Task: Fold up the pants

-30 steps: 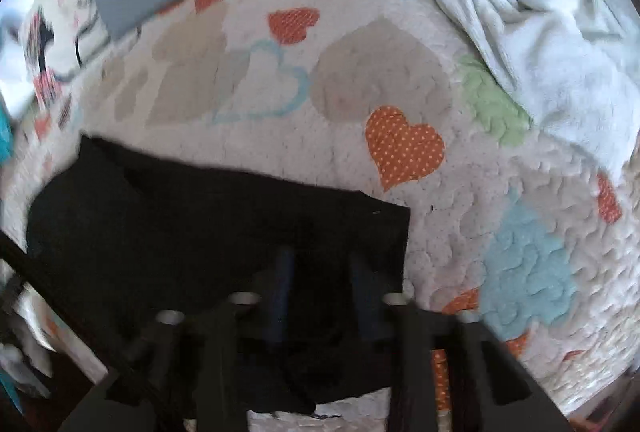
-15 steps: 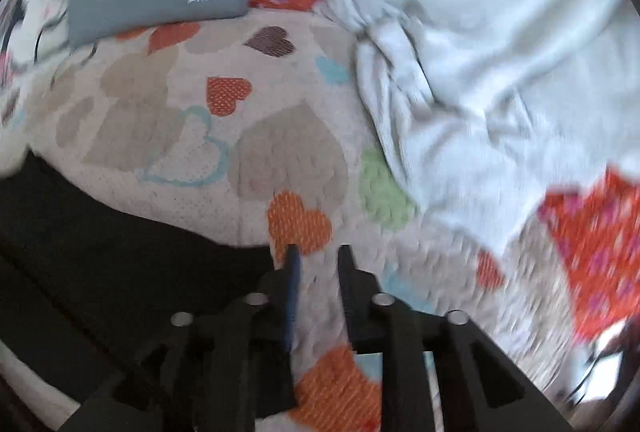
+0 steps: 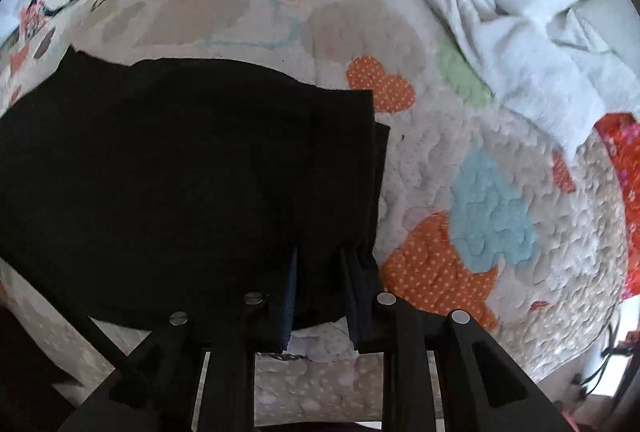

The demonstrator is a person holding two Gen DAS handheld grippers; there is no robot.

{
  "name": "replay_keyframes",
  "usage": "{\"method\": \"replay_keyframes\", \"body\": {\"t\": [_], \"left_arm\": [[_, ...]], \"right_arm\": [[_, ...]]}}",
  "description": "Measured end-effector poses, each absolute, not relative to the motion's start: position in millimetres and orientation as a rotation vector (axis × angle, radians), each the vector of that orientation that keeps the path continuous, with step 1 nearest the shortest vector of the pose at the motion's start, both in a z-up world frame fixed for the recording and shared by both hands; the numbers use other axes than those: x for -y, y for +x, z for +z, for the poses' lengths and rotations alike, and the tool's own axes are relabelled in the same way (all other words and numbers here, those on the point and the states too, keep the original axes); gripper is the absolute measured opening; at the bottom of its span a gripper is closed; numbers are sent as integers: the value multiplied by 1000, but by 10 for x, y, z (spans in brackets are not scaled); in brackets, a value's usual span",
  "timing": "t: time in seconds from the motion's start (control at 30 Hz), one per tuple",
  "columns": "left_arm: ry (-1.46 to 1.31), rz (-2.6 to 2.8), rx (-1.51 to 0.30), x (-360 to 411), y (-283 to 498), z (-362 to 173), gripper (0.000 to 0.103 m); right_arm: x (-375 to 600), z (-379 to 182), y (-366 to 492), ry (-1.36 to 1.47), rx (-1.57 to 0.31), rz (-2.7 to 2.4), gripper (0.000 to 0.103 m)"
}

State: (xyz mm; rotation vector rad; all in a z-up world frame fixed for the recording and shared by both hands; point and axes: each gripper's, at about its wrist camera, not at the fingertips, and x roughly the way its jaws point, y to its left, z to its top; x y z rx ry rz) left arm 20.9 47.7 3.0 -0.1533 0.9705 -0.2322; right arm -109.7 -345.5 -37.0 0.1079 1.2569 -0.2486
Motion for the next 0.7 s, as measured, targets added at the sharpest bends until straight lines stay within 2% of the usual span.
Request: {"method": "replay_keyframes", "body": {"t": [0.07, 0.13, 0.27, 0.37, 0.4, 0.43, 0.53, 0.7], "left_arm": [[-189, -195, -953, -608, 220, 85, 48], [-238, -160, -951, -763, 234, 106, 49], [-305, -142, -1005, -918, 291, 11, 50], [-295, -125, -1045, -890, 327, -71, 50], [-282, -117, -1050, -867, 333, -82, 50], [-272, -113, -1050, -845, 334, -85, 51], [-246, -114, -1048, -799, 327, -89, 56], [-215, -120, -1051, -794, 301, -90, 56]], "right_arm": [[3495, -360, -1117, 138, -1275, -263, 24], [3569, -308, -1149, 161, -1296, -306, 43], [3371, 125, -1137, 62, -1185, -343, 43], [2922, 492, -904, -4, -1040, -178, 51], [2777, 559, -785, 9, -1011, -98, 59], [2618, 602, -626, 22, -980, -15, 62], [2260, 553, -186, 8, -925, 127, 62], [1754, 190, 575, -1, -999, 257, 62]]}}
